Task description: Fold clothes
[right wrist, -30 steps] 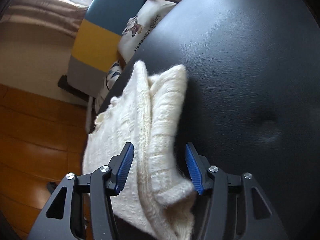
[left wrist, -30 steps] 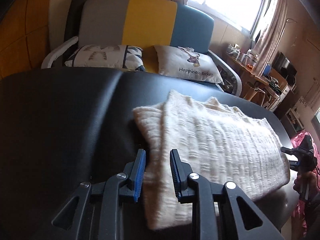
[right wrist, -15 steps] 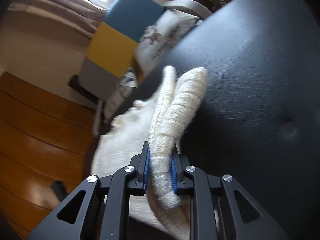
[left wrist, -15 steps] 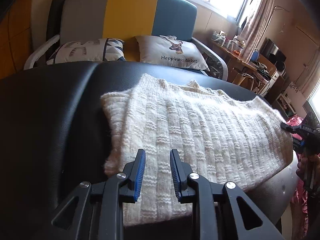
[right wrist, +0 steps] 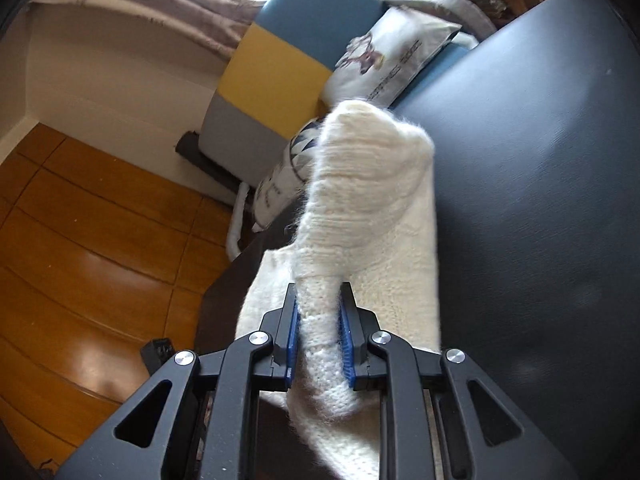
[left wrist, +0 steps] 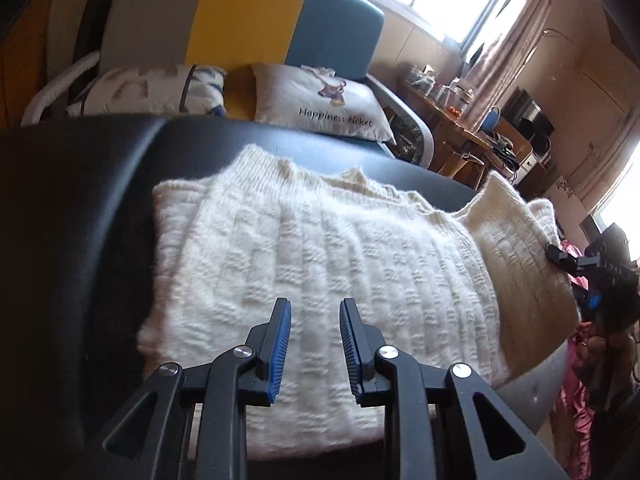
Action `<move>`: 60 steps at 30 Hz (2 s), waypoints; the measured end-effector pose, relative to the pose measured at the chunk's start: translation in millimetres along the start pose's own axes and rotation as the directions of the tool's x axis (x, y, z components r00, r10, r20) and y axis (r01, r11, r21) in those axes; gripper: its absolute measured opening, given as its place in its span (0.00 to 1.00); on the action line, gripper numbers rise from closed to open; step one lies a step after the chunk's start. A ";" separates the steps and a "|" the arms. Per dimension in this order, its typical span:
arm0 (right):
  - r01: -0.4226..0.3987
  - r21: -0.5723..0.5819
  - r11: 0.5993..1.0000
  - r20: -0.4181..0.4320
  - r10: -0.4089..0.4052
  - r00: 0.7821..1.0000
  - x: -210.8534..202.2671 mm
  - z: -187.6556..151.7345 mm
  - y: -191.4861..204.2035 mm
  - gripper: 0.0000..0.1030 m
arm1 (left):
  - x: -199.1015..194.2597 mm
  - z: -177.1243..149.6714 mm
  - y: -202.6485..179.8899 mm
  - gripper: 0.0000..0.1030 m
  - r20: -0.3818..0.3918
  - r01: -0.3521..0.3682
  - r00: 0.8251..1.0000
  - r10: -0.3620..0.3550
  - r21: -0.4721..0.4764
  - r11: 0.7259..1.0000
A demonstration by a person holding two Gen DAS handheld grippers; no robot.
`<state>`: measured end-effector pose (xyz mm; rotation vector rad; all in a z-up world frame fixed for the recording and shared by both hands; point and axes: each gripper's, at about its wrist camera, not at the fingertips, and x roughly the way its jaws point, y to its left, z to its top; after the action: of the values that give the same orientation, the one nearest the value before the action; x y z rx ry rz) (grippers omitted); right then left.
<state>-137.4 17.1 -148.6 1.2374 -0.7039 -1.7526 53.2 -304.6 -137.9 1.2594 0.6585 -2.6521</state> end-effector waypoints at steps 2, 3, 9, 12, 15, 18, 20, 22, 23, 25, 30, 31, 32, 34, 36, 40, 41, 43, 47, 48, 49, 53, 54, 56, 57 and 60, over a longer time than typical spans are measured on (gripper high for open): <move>-0.013 -0.004 1.000 -0.010 0.013 1.000 9.8 -2.5 8.3 0.18 | 5.3 -2.0 2.3 0.24 -0.025 -0.024 0.999 0.025 0.026 0.999; -0.020 -0.009 1.000 -0.014 0.020 1.000 14.3 -3.0 12.4 0.18 | 7.9 -3.0 3.4 0.24 -0.038 -0.036 0.999 0.037 0.039 0.999; -0.078 0.017 0.997 -0.023 0.078 0.997 32.3 -8.4 22.6 0.18 | 13.8 -14.3 13.0 0.24 -0.061 -0.042 0.997 0.044 0.033 0.999; -0.096 0.008 0.995 -0.023 0.096 0.995 35.8 -9.2 32.5 0.18 | 14.7 -17.9 10.4 0.24 -0.066 -0.044 0.997 0.048 0.061 0.997; -0.102 -0.023 0.994 -0.040 0.102 0.994 45.0 -8.3 49.7 0.17 | 12.5 -19.2 9.9 0.24 -0.067 -0.039 0.997 0.043 0.067 0.997; -0.108 -0.066 0.992 -0.073 0.103 0.992 62.5 -6.6 70.1 0.16 | 1.5 -17.0 14.1 0.24 -0.052 -0.008 0.999 0.010 0.043 0.999; -0.093 -0.102 0.990 -0.111 0.082 0.990 80.6 -6.6 84.8 0.16 | -3.4 -17.0 19.7 0.24 -0.049 -0.004 0.999 0.006 0.033 0.999; -0.088 -0.138 0.986 -0.148 0.068 0.987 100.0 -8.7 101.1 0.15 | -9.8 -16.6 28.6 0.24 -0.042 -0.005 0.999 0.006 0.024 1.000; -0.088 -0.160 0.983 -0.167 0.061 0.984 111.6 -10.1 111.0 0.15 | -12.9 -16.9 33.3 0.24 -0.034 -0.020 0.999 0.021 0.022 1.000; -0.094 -0.186 0.978 -0.199 0.056 0.978 131.1 -12.4 125.6 0.15 | -18.1 -18.4 43.8 0.24 -0.028 -0.032 0.999 0.032 0.015 0.999; -0.100 -0.217 0.971 -0.279 0.037 0.960 191.8 -21.0 153.6 0.15 | -28.2 -24.5 72.5 0.24 -0.015 -0.028 1.000 0.028 -0.035 0.999; -0.106 -0.215 0.971 -0.288 0.041 0.957 200.3 -24.7 157.9 0.15 | -29.0 -26.3 78.2 0.24 -0.017 -0.016 1.000 0.015 -0.046 0.999; -0.112 -0.212 0.971 -0.296 0.045 0.954 207.9 -28.5 162.0 0.15 | -28.9 -27.6 82.2 0.24 -0.019 -0.011 1.000 0.010 -0.053 0.999; -0.117 -0.205 0.972 -0.302 0.051 0.952 225.3 -32.5 171.3 0.15 | -27.2 -31.1 90.9 0.24 -0.025 -0.015 1.000 0.014 -0.065 0.998; -0.125 -0.186 0.974 -0.292 0.067 0.954 236.3 -34.3 175.3 0.15 | -25.0 -34.3 97.2 0.24 -0.026 -0.009 1.000 0.007 -0.075 0.997; -0.173 -0.113 0.978 -0.241 0.142 0.960 237.4 -42.2 177.7 0.15 | -23.4 -36.9 98.2 0.24 -0.025 0.011 1.000 -0.012 -0.054 0.998; -0.190 -0.086 0.978 -0.225 0.167 0.960 237.5 -42.0 176.8 0.15 | -22.7 -37.1 97.4 0.24 -0.027 0.012 1.000 -0.013 -0.046 0.999; -0.235 -0.043 0.971 -0.192 0.223 0.956 237.1 -42.0 178.1 0.13 | -21.6 -37.8 94.9 0.23 -0.029 0.017 0.999 -0.017 -0.028 0.999; -0.180 -0.101 0.979 -0.260 0.148 0.954 266.7 -55.8 189.2 0.13 | -20.9 -38.0 93.4 0.23 -0.030 0.028 0.999 -0.029 -0.024 0.999; -0.156 -0.124 0.980 -0.281 0.116 0.953 276.0 -60.0 192.0 0.13 | -20.9 -37.7 94.7 0.23 -0.030 0.037 0.999 -0.038 -0.035 0.999; -0.136 -0.126 0.983 -0.298 0.093 0.950 284.8 -64.1 189.4 0.13 | -20.2 -36.9 95.6 0.23 -0.030 0.049 0.998 -0.050 -0.051 0.998; -0.045 -0.149 0.988 -0.341 -0.009 0.940 313.0 -77.6 176.7 0.13 | -23.5 -37.0 102.4 0.23 -0.016 0.097 0.995 -0.099 -0.089 0.991; -0.048 -0.153 0.987 -0.344 -0.008 0.939 315.8 -78.1 177.0 0.13 | -25.9 -37.0 106.2 0.23 0.000 0.124 0.992 -0.125 -0.110 0.986; -0.057 -0.152 0.987 -0.350 0.000 0.937 318.3 -77.1 177.6 0.19 | -31.5 -37.3 118.0 0.23 0.041 0.200 0.980 -0.196 -0.180 0.963; -0.056 -0.148 0.987 -0.355 0.000 0.935 318.0 -75.8 177.3 0.21 | -34.0 -37.3 123.9 0.23 0.061 0.237 0.971 -0.229 -0.214 0.948; -0.057 -0.125 0.990 -0.353 0.009 0.936 312.6 -68.7 173.5 0.28 | -43.2 -34.9 135.1 0.25 0.118 0.311 0.950 -0.290 -0.261 0.914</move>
<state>-62.3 -338.3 -172.6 1.3891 -0.3883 -1.4698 145.9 -413.1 -168.7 1.0442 1.2532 -2.6932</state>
